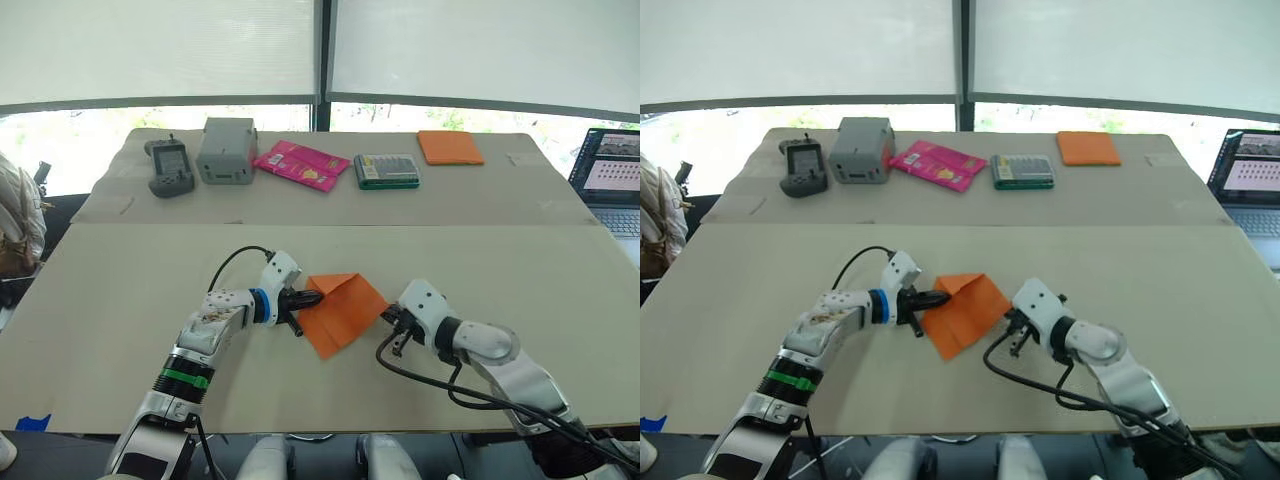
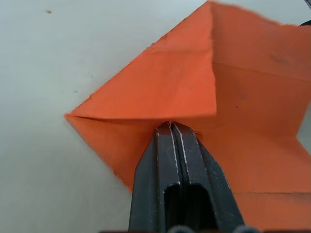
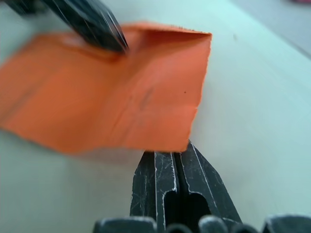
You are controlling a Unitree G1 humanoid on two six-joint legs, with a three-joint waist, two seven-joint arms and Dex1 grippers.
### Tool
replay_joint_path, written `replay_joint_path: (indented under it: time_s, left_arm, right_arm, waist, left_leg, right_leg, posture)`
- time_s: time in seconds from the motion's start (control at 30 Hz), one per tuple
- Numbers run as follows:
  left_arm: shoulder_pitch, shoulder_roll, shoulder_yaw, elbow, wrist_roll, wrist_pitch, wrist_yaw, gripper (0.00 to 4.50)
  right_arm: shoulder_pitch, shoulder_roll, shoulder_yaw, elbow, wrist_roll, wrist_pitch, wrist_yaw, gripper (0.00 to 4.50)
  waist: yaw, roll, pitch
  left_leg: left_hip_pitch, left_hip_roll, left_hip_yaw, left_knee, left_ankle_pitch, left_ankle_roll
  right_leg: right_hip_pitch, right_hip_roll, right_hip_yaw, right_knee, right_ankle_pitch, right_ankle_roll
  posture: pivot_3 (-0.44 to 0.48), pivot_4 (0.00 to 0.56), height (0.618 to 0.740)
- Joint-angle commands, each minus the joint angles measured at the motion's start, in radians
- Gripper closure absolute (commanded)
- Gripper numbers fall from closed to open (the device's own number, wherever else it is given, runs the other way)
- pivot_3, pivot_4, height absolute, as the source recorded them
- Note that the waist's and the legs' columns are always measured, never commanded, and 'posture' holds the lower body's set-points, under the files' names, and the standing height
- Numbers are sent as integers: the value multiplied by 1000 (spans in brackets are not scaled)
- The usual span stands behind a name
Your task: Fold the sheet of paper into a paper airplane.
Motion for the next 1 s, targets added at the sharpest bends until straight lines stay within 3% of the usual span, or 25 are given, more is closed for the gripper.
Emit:
replay_joint_path:
  time_s: [0.03, 0.5, 0.67, 1.0]
  left_arm:
    - [6, -2, -10, 0, 12, -6, 3, 4469]
    - [82, 67, 4, -127, -7, 78, 1, 4469]
    - [119, 84, 58, -190, -27, 108, 50, 4469]
    - [81, 7, 185, -157, -47, 73, 223, 4469]
  right_arm:
    - [-13, 14, -9, -4, 18, -84, 49, 4500]
    - [-88, 79, 0, 132, 10, -124, 123, 4500]
    - [-111, 93, 10, 172, 10, -135, 142, 4500]
    - [-151, 119, 26, 232, -11, -164, 166, 4500]
  waist:
    - [0, 0, 0]
    - [-12, 0, 0]
    - [-18, 0, 0]
    - [-13, 0, 0]
  left_leg:
    - [0, 0, 0, 0, 0, 0]
    - [0, 0, 0, -1, 0, 0]
    - [0, 0, 0, -1, 0, 0]
    - [-1, 0, -1, -1, 0, 0]
  right_leg:
    - [0, 0, 0, 0, 0, 0]
    - [-1, 0, 0, 1, 0, -1]
    - [-1, 0, 0, 1, 0, -1]
    - [-2, -1, 0, 1, 0, -1]
  posture:
    - [0, 150, 740]
    - [0, 150, 740]
    - [0, 150, 740]
    - [0, 150, 740]
